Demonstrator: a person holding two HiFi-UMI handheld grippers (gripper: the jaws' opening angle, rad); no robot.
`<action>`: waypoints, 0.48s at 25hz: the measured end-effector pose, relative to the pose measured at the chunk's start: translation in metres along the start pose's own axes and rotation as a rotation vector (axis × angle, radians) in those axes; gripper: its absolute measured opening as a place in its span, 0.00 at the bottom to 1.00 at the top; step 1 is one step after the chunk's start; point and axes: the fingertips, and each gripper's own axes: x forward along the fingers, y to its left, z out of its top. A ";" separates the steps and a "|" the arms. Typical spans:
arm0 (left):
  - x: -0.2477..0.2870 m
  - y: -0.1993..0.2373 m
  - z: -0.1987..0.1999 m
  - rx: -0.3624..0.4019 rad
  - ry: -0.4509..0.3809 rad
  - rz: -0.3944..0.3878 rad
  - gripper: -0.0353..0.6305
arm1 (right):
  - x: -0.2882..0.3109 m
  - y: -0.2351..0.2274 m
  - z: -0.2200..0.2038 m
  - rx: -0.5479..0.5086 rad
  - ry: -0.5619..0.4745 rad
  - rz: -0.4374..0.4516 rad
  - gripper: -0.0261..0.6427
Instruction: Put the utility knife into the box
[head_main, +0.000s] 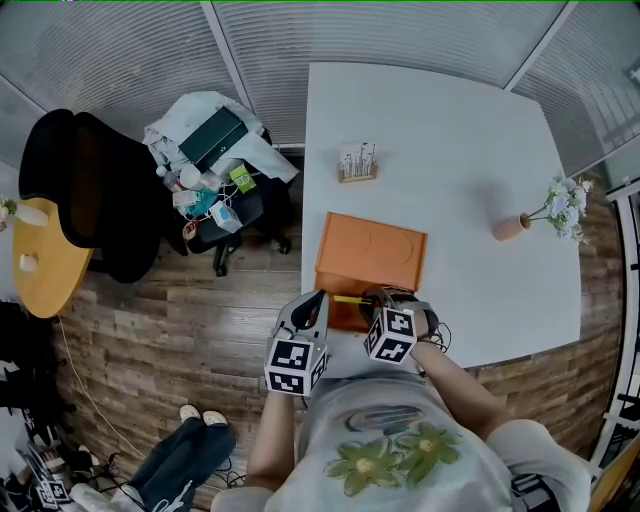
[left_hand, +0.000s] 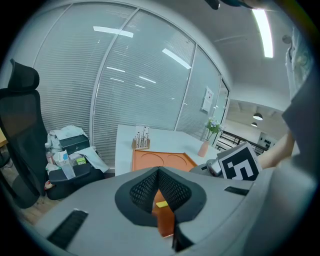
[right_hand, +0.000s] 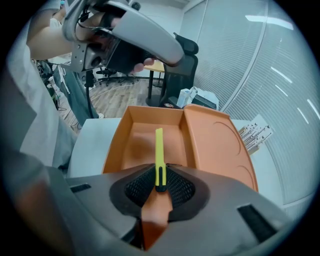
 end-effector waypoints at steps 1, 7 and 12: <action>0.001 0.000 0.000 -0.001 0.002 -0.001 0.05 | 0.001 0.001 -0.001 0.000 0.006 0.003 0.15; 0.005 -0.003 -0.002 -0.003 0.008 -0.008 0.05 | 0.008 0.002 -0.006 -0.004 0.038 0.014 0.15; 0.008 -0.005 -0.003 -0.005 0.010 -0.014 0.05 | 0.013 0.003 -0.010 -0.004 0.055 0.019 0.15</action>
